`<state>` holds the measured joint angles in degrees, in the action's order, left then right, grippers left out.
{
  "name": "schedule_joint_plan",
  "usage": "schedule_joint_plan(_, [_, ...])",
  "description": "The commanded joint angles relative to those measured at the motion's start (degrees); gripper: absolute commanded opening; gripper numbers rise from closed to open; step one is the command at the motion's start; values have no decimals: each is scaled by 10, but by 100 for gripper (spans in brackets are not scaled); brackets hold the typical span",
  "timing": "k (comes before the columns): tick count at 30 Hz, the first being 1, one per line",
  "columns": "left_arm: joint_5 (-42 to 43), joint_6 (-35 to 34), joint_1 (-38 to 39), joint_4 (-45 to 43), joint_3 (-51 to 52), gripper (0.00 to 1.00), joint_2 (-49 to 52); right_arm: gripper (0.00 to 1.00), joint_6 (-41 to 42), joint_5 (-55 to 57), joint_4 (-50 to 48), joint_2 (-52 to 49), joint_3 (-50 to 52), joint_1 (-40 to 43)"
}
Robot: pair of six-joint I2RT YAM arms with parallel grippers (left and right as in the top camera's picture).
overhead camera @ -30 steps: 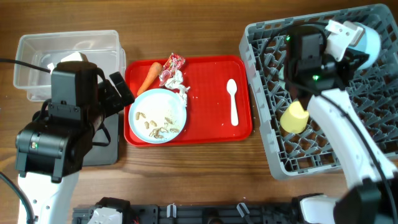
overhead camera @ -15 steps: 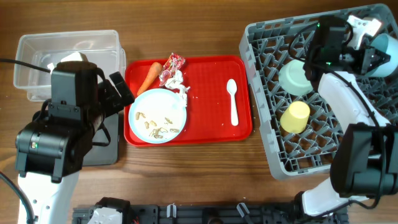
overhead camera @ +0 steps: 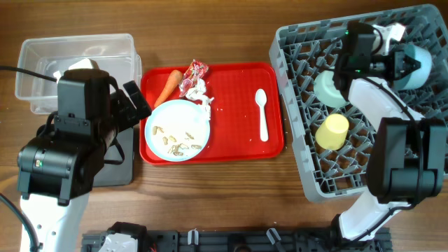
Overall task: Sort waste into correct bins and load items into the dishwasher rack
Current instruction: 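Place the light-blue bowl upside down in the rack's back corner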
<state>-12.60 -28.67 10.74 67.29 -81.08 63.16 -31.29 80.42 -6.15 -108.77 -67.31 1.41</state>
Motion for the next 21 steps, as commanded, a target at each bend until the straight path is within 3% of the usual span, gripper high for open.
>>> schedule_joint_plan(1, [-9, -5, -3, -2, -4, 100, 2, 9, -4, -47, 23, -8, -1, -38])
schedule_joint_plan(2, [-9, -5, -3, -2, -4, 100, 2, 11, -4, -55, 29, -7, -1, -44])
schedule_joint_plan(3, [-9, -5, -3, -2, -4, 100, 2, 23, -2, -63, 32, -7, -1, -54])
schedule_joint_plan(4, [-9, -5, -3, -2, -4, 100, 2, 42, -2, -64, 32, -7, -1, -61])
schedule_joint_plan(6, [-9, -5, -3, -2, -4, 100, 2, 67, 0, -64, 28, -7, -1, -71])
schedule_joint_plan(8, [-9, -5, -3, -2, -4, 100, 2, 77, 10, -64, 23, 0, -1, -84])
schedule_joint_plan(16, [-9, -5, -3, -2, -4, 100, 2, 83, 35, -234, 69, 141, -1, -175])
schedule_joint_plan(21, [-9, -5, -3, -2, -4, 100, 2, 86, 157, -478, 235, 268, -2, -243])
